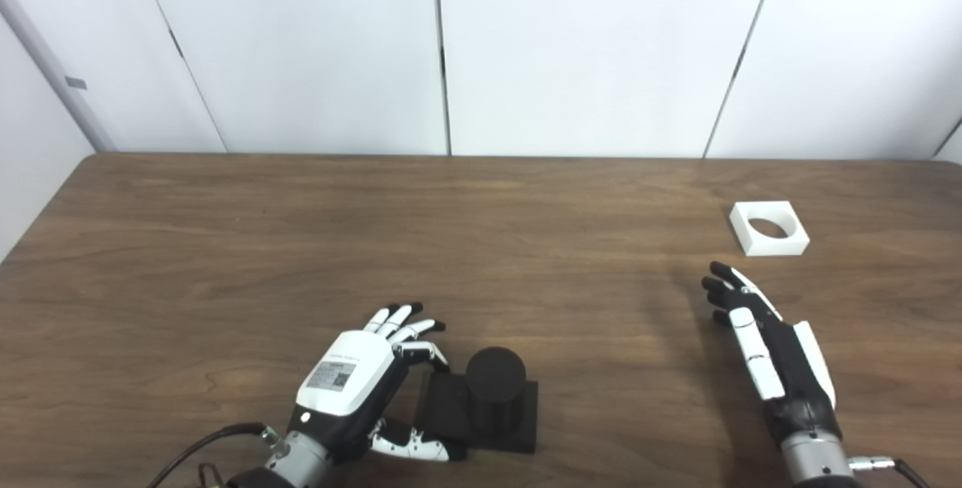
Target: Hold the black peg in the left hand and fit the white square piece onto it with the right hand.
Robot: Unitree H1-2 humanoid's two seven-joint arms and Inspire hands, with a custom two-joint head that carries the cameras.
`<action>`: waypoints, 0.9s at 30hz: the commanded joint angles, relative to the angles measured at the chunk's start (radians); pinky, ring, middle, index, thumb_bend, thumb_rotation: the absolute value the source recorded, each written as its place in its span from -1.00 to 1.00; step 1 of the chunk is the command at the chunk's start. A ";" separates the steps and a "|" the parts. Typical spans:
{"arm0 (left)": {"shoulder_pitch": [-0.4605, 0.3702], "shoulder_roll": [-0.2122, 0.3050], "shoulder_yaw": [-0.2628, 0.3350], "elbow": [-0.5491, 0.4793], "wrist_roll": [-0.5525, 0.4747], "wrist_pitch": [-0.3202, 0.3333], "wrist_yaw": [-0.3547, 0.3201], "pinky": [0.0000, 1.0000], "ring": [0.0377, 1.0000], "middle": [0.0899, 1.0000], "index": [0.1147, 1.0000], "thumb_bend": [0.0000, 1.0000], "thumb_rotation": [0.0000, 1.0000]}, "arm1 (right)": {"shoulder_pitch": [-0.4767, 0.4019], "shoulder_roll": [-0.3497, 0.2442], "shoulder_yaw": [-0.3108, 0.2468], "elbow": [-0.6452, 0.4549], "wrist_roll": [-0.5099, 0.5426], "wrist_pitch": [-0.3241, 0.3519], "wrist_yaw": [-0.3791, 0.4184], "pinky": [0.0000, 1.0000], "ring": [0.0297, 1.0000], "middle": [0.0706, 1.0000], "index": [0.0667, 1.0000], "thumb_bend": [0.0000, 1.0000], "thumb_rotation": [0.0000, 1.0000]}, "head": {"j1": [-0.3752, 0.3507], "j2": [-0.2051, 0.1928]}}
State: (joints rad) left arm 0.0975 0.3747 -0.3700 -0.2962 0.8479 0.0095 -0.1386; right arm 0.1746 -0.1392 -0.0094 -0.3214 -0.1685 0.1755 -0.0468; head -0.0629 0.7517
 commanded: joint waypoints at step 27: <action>-0.003 0.021 -0.019 0.101 0.025 -0.001 -0.050 0.95 0.82 0.61 -0.15 0.01 -0.88 | -0.313 -0.448 0.001 -0.100 -0.308 0.281 0.322 0.82 0.96 0.84 0.55 0.75 -0.83 | -0.164 -0.028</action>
State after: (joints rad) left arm 0.0819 0.3815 -0.3635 -0.2618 0.8170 -0.0172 -0.1325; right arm -0.0905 -0.5513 0.0028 -0.4232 -0.4640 0.4595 0.2697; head -0.2270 0.7241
